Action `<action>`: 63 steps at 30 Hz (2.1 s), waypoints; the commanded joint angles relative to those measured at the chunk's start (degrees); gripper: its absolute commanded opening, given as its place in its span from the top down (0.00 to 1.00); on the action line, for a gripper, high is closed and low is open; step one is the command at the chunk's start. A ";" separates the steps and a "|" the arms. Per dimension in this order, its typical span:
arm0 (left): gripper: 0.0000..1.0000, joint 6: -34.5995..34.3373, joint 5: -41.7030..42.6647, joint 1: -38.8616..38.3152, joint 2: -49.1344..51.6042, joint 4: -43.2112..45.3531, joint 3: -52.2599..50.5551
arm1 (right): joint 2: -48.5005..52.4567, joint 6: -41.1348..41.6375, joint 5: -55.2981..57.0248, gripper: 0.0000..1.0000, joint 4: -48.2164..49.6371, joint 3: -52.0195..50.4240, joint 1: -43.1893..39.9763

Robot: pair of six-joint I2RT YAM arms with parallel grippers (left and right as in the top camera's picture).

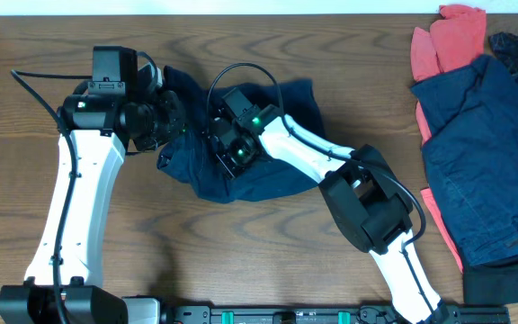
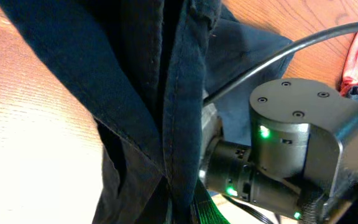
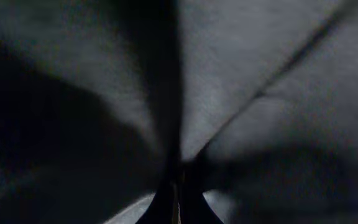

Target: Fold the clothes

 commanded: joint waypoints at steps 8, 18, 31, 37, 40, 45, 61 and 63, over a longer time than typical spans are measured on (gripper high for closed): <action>0.94 1.03 -3.52 0.22 -1.09 -0.24 1.84 | -11.56 -1.01 13.60 0.89 -7.23 5.29 -12.44; 0.94 1.01 -4.13 1.86 -1.09 1.44 1.84 | -9.68 -6.40 16.50 0.94 -11.30 -0.59 -23.47; 0.94 -2.60 -2.89 1.64 -1.07 6.93 1.84 | -9.68 -9.79 14.67 0.94 3.06 -19.30 -22.18; 0.94 -7.28 2.89 -0.83 -1.07 13.60 1.84 | -9.68 -9.18 14.69 0.96 3.13 -21.64 -18.67; 0.93 -8.83 3.50 -3.63 -1.07 15.98 1.84 | -9.68 -7.78 14.69 0.96 2.99 -21.73 -17.25; 0.93 -8.74 3.17 -9.33 -0.04 16.98 1.70 | -9.68 -5.86 14.69 0.96 2.99 -21.73 -15.82; 0.67 -9.18 1.51 -21.11 10.86 23.58 1.68 | -9.68 -5.88 14.71 0.96 1.64 -21.73 -14.29; 0.67 -9.20 1.51 -21.16 10.97 24.13 1.68 | -9.68 -5.88 14.73 0.96 1.20 -21.73 -14.32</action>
